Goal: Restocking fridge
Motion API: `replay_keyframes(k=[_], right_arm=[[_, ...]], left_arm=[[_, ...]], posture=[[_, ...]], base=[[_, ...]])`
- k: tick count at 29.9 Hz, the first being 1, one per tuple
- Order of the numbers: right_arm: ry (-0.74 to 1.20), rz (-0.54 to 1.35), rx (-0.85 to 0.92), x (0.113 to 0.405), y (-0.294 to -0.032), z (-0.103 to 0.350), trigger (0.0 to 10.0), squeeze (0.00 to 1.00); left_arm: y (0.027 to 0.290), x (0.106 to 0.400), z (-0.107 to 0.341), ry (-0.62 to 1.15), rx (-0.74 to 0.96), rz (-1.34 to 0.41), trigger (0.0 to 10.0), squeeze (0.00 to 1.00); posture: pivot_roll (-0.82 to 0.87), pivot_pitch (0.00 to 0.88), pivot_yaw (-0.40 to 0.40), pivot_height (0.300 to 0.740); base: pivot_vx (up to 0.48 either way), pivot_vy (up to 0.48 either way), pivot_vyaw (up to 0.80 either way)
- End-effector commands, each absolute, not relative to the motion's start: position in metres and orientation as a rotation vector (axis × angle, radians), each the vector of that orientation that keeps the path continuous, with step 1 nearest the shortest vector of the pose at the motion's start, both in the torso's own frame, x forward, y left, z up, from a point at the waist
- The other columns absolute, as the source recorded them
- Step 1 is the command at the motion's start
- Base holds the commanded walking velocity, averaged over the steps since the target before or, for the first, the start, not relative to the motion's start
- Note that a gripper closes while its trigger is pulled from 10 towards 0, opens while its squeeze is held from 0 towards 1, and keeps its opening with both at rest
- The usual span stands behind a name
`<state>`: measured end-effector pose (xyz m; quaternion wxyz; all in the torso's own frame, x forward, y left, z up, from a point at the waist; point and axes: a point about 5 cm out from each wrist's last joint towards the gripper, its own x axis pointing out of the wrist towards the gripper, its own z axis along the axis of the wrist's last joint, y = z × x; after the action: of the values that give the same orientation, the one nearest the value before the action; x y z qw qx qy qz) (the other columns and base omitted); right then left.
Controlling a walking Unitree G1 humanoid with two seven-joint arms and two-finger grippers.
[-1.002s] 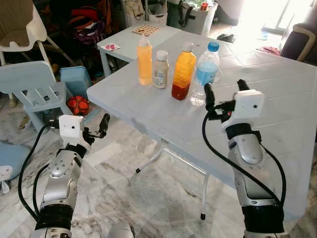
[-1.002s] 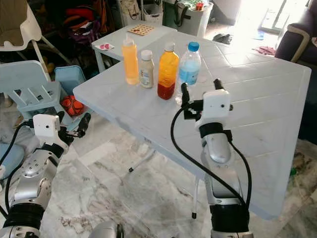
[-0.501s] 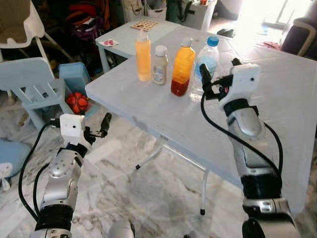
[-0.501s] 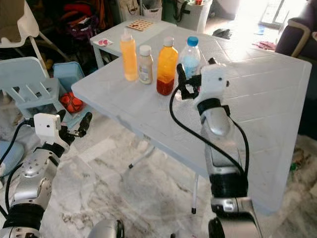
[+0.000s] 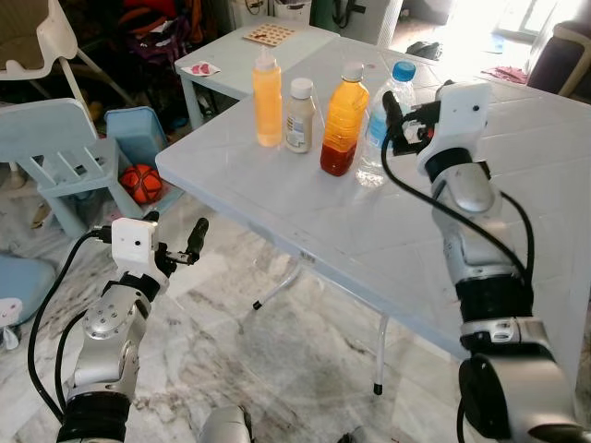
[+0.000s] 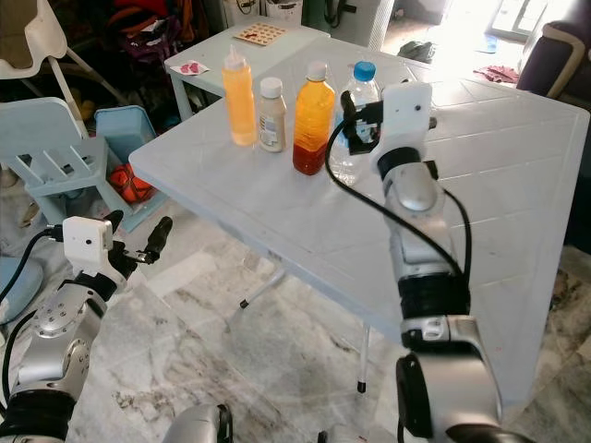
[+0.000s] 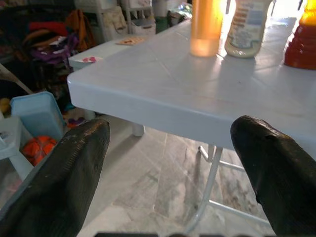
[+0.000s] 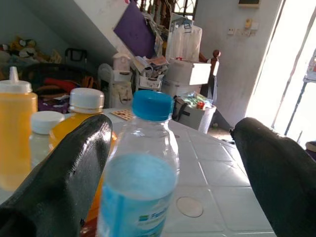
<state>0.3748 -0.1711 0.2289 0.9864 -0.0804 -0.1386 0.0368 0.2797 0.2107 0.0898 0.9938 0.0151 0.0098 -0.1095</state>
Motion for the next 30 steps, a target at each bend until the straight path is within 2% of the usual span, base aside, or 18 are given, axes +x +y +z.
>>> replay_keyframes(k=[1,6,9,23,30], right_arm=[[-0.298,0.077,-0.165,0.378,-0.173,0.239,10.0,0.00],[-0.296,0.088,-0.158,0.386,-0.173,0.245,10.0,0.00],[-0.283,0.112,-0.091,0.391,-0.171,0.248,10.0,0.00],[-0.264,0.181,-0.112,0.409,-0.169,0.269,10.0,0.00],[-0.257,0.276,-0.174,0.413,-0.169,0.279,10.0,0.00]], left_arm=[[0.213,0.280,0.094,0.016,0.044,-0.223,10.0,0.00],[0.213,0.278,0.094,0.021,0.049,-0.229,10.0,0.00],[0.215,0.276,0.094,0.033,0.058,-0.239,10.0,0.00],[0.216,0.268,0.089,0.065,0.067,-0.247,10.0,0.00],[0.216,0.265,0.088,0.074,0.062,-0.240,10.0,0.00]], posture=[[0.10,0.100,0.042,0.740],[0.11,0.107,0.049,0.740],[0.10,0.114,0.054,0.740],[0.11,0.155,0.044,0.740],[0.12,0.164,0.033,0.740]], base=[[0.000,0.000,0.00],[0.000,0.000,0.00],[0.000,0.000,0.00],[0.000,0.000,0.00],[0.000,0.000,0.00]])
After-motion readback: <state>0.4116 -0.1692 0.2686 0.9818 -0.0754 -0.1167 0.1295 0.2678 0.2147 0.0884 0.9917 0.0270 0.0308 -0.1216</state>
